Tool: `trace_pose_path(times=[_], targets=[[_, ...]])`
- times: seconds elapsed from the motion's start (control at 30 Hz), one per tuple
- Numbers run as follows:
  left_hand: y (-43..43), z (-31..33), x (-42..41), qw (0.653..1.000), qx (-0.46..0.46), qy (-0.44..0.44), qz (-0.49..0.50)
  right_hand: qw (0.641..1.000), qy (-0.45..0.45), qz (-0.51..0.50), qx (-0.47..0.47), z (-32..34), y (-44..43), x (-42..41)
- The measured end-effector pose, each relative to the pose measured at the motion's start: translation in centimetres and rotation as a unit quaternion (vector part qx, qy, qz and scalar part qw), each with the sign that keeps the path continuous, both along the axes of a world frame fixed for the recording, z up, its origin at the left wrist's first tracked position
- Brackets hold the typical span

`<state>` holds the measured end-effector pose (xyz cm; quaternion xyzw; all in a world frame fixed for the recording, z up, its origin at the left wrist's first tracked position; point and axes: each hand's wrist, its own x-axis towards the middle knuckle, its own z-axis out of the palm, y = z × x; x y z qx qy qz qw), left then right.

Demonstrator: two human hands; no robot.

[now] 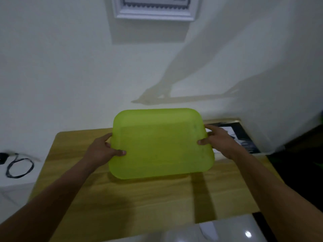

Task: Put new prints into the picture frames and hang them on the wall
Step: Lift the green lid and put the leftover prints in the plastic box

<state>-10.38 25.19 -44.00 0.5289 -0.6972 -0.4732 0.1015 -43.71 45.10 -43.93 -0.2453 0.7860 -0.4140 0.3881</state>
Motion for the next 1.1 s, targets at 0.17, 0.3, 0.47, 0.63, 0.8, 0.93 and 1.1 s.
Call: trace_pose_path(times=[0.17, 0.3, 0.47, 0.63, 0.8, 0.93, 1.1], targets=[[6.1, -1.6, -9.8, 1.000, 0.010, 0.013, -0.005, 0.997, 0.048, -0.065, -0.001, 0.2, 6.4, -8.4], [10.0, -3.4, -16.8, 0.999, 0.029, 0.031, 0.012, 0.995, 0.073, -0.065, 0.020, -0.2, 9.5, -14.3], [12.4, -5.3, -24.1, 0.999, 0.015, 0.041, 0.026, 0.993, 0.093, -0.054, 0.053, -2.3, 11.1, -21.1], [13.5, -6.2, -29.2, 0.999, -0.020, 0.027, 0.025, 0.993, 0.091, -0.062, 0.052, -4.6, 11.8, -25.7], [14.0, -7.0, -31.8, 0.998, -0.059, -0.015, 0.003, 0.991, 0.101, -0.074, 0.052, -6.9, 12.1, -28.3], [14.2, -7.4, -32.4, 0.996, -0.073, -0.041, -0.001, 0.988, 0.136, -0.045, 0.054, -7.8, 11.5, -29.7], [14.0, -7.5, -32.9, 0.995, -0.078, -0.061, -0.017, 0.987, 0.148, -0.032, 0.056, -11.0, 11.7, -32.0]])
